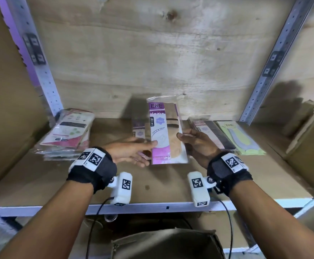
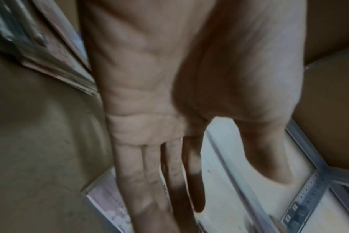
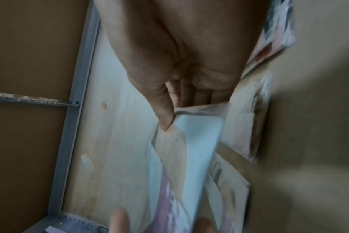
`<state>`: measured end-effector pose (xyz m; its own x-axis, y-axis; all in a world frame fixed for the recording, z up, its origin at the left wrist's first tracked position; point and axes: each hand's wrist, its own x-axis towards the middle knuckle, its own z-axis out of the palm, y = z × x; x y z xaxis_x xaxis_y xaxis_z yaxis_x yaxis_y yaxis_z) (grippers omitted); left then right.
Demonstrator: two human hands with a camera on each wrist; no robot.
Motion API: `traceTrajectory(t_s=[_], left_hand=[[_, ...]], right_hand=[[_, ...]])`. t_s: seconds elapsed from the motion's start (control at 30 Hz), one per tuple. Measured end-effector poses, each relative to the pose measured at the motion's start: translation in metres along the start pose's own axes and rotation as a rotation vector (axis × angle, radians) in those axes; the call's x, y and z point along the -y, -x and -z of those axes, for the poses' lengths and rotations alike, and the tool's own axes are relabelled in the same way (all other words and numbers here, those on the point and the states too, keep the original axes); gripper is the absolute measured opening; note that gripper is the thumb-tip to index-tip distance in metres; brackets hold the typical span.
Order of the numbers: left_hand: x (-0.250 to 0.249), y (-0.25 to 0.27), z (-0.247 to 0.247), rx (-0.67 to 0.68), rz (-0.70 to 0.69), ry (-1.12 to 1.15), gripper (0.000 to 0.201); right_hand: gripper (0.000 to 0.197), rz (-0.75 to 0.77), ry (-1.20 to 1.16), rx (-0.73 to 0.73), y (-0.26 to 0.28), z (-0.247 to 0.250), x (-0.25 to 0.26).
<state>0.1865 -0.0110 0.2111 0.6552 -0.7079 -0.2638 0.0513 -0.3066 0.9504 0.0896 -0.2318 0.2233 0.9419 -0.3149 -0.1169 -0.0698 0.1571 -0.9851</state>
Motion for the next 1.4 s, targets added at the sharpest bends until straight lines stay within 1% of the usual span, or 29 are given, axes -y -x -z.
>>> traceTrajectory(t_s=[0.03, 0.07, 0.17, 0.23, 0.3, 0.37, 0.43, 0.53, 0.63, 0.7, 0.77, 0.83, 0.93, 1.0, 1.07, 1.13, 1.23, 1.33, 1.4], left_hand=[[-0.001, -0.002, 0.000, 0.003, 0.012, -0.005, 0.029], [-0.001, -0.004, 0.002, -0.002, 0.019, -0.003, 0.023], [0.000, -0.009, 0.013, 0.023, 0.017, 0.001, 0.022], [0.000, -0.011, 0.017, 0.035, -0.003, -0.021, 0.021], [0.000, -0.014, 0.022, 0.001, -0.015, -0.024, 0.022], [0.001, -0.018, 0.027, -0.052, -0.002, -0.012, 0.024], [0.005, -0.022, 0.032, -0.113, 0.016, -0.007, 0.028], [0.011, -0.030, 0.037, -0.208, 0.053, -0.015, 0.030], [0.017, -0.037, 0.041, -0.315, 0.070, -0.051, 0.028], [0.021, -0.041, 0.042, -0.362, 0.082, -0.089, 0.023], [0.024, -0.045, 0.043, -0.381, 0.107, -0.117, 0.021], [0.027, -0.047, 0.044, -0.386, 0.145, -0.139, 0.024], [0.032, -0.049, 0.046, -0.388, 0.169, -0.158, 0.029], [0.034, -0.049, 0.046, -0.400, 0.172, -0.172, 0.035], [0.033, -0.048, 0.044, -0.402, 0.167, -0.207, 0.035], [0.030, -0.045, 0.042, -0.403, 0.165, -0.252, 0.029], [0.029, -0.044, 0.040, -0.410, 0.156, -0.301, 0.026], [0.030, -0.045, 0.039, -0.425, 0.147, -0.333, 0.009], [0.030, -0.045, 0.038, -0.427, 0.151, -0.343, 0.008]], right_hand=[[0.016, 0.002, -0.004, -0.020, -0.005, -0.006, 0.001], [0.016, 0.004, -0.012, -0.036, -0.010, -0.010, 0.002], [0.014, -0.003, -0.022, -0.065, -0.023, -0.022, 0.004], [0.016, -0.003, 0.025, -0.064, -0.031, -0.030, 0.007], [0.013, -0.005, 0.139, -0.030, -0.035, -0.036, 0.012], [0.025, -0.016, 0.299, 0.031, -0.040, -0.040, 0.017], [0.034, -0.064, 0.416, 0.080, -0.045, -0.043, 0.020], [0.043, -0.142, 0.483, 0.124, -0.055, -0.043, 0.018], [0.043, -0.172, 0.574, 0.154, -0.069, -0.047, 0.018], [0.040, -0.167, 0.727, 0.148, -0.077, -0.053, 0.015], [0.042, -0.158, 0.875, 0.103, -0.083, -0.059, 0.010], [0.046, -0.147, 0.964, 0.065, -0.087, -0.063, 0.006], [0.056, -0.144, 1.075, 0.035, -0.088, -0.069, 0.002], [0.063, -0.170, 1.096, 0.038, -0.088, -0.072, 0.000], [0.068, -0.189, 1.102, 0.030, -0.088, -0.074, -0.002], [0.073, -0.190, 1.125, 0.006, -0.088, -0.074, -0.004], [0.076, -0.189, 1.150, 0.005, -0.089, -0.073, -0.008], [0.076, -0.196, 1.178, 0.016, -0.091, -0.073, -0.010], [0.079, -0.197, 1.195, 0.012, -0.091, -0.073, -0.011]])
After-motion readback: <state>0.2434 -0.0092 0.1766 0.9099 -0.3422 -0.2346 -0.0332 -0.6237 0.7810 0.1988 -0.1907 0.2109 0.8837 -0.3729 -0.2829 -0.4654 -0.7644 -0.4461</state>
